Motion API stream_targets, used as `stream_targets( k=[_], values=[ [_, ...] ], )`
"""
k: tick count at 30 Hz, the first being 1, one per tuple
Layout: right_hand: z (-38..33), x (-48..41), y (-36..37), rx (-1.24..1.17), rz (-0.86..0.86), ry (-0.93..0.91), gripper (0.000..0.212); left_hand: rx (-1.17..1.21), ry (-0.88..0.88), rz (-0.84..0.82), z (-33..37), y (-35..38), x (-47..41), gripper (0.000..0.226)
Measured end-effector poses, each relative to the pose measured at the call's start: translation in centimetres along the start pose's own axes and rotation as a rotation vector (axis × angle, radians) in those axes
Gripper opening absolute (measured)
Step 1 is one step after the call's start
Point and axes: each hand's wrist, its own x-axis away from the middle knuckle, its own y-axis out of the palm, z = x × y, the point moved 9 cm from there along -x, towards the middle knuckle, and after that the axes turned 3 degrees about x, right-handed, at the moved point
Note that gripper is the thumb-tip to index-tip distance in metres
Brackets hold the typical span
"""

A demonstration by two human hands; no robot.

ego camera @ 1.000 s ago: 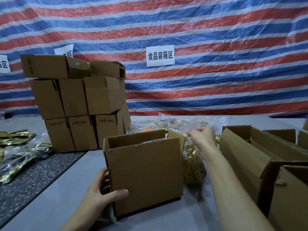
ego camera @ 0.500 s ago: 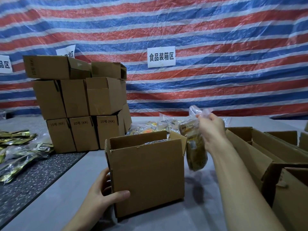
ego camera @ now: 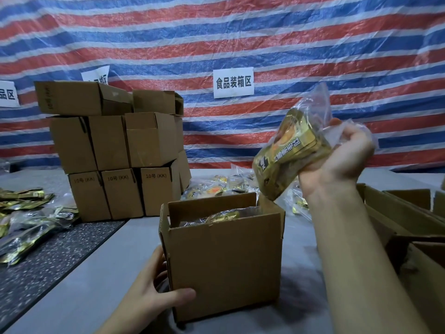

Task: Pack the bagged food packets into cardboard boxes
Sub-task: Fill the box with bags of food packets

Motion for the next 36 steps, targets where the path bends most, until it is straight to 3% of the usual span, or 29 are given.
stream_targets(
  k=[3,5,12,14,18,22,27,29,33,36],
  values=[
    [-0.4,0.0,0.9,-0.159,-0.083,0.005,0.043,-0.004,0.006,-0.023,-0.2,0.0,0.1,0.086],
    [-0.5,0.1,1.4,-0.101,-0.126,0.010,0.051,-0.003,0.004,-0.039,-0.4,0.1,0.1,0.087],
    [-0.5,1.7,4.0,0.046,-0.397,0.034,0.024,-0.002,-0.014,-0.076,-0.4,0.5,0.2,0.084],
    [0.1,2.5,5.2,0.010,-0.512,0.077,0.044,-0.004,-0.010,-0.073,-0.3,0.5,0.2,0.083],
    [2.6,4.5,7.0,0.080,-0.744,0.238,0.036,-0.022,-0.012,-0.078,-0.3,0.7,0.1,0.084],
    [5.8,5.6,7.1,0.225,-0.761,0.459,0.032,-0.028,-0.011,-0.082,-0.4,0.6,0.1,0.082],
    [6.0,5.4,6.9,0.197,-0.708,0.503,0.032,-0.086,0.048,-0.103,0.4,0.7,0.3,0.086],
    [7.0,5.0,5.8,0.383,-0.683,0.536,0.026,-0.079,0.043,-0.123,0.6,1.0,0.5,0.087],
    [8.9,5.0,3.0,1.176,-0.793,0.433,0.018,-0.080,0.032,-0.133,0.5,1.1,0.3,0.087],
    [8.7,5.5,3.1,1.424,-0.916,0.340,0.013,-0.088,0.012,-0.124,0.3,1.0,0.3,0.085]
  ],
)
